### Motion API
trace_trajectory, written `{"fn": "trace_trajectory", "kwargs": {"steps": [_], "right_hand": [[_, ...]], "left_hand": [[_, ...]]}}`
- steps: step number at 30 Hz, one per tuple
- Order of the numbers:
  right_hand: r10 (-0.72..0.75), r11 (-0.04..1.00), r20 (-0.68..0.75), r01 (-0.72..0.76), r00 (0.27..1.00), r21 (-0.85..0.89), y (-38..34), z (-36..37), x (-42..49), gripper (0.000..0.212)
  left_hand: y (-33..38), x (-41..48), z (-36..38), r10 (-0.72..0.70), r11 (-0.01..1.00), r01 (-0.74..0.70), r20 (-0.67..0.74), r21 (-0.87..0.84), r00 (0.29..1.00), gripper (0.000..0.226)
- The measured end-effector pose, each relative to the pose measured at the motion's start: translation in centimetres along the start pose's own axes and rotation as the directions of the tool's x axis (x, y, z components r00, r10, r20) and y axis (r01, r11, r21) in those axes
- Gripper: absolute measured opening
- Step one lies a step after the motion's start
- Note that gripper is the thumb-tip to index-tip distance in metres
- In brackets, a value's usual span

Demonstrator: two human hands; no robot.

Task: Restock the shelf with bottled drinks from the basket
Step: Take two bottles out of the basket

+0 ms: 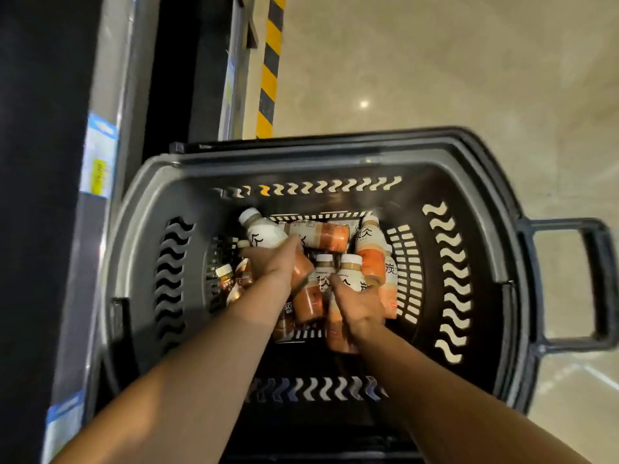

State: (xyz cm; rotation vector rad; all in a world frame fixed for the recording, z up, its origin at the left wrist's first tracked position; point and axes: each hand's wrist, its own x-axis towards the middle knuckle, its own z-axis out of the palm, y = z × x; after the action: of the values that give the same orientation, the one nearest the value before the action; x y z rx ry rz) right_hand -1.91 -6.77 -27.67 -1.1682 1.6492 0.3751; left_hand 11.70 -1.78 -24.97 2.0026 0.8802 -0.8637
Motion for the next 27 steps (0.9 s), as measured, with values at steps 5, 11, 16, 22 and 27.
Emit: {"fn": "trace_trajectory", "kwargs": {"steps": [5, 11, 16, 22, 27], "right_hand": [[-0.120, 0.988, 0.026, 0.122, 0.992, -0.096, -4.9, -7.4, -9.3, 0.065], [-0.280, 0.949, 0.019, 0.280, 0.960, -0.148, -12.2, -18.0, -25.1, 0.070], [-0.410, 0.900, -0.009, 0.402, 0.912, -0.169, -16.4, -26.9, -41.8, 0.052], [-0.601, 0.798, -0.037, 0.598, 0.798, -0.075, -19.1, -35.6, -57.3, 0.040], [-0.670, 0.736, 0.027, 0.659, 0.742, 0.155, -19.3, -39.6, -66.0, 0.030]], "left_hand": [[0.9, -9.2, -5.7, 0.237, 0.937, -0.262, 0.128, 0.230, 0.963, 0.080], [7.0, -26.7, -13.5, 0.454, 0.813, -0.499, 0.210, 0.300, 0.866, 0.074], [12.4, -44.2, -21.9, 0.513, 0.797, -0.561, 0.240, 0.224, 0.824, 0.073], [16.3, -59.2, -31.3, 0.614, 0.736, -0.671, 0.336, 0.082, 0.714, 0.069], [16.9, -67.1, -36.8, 0.697, 0.706, -0.701, 0.276, -0.101, 0.662, 0.062]]}}
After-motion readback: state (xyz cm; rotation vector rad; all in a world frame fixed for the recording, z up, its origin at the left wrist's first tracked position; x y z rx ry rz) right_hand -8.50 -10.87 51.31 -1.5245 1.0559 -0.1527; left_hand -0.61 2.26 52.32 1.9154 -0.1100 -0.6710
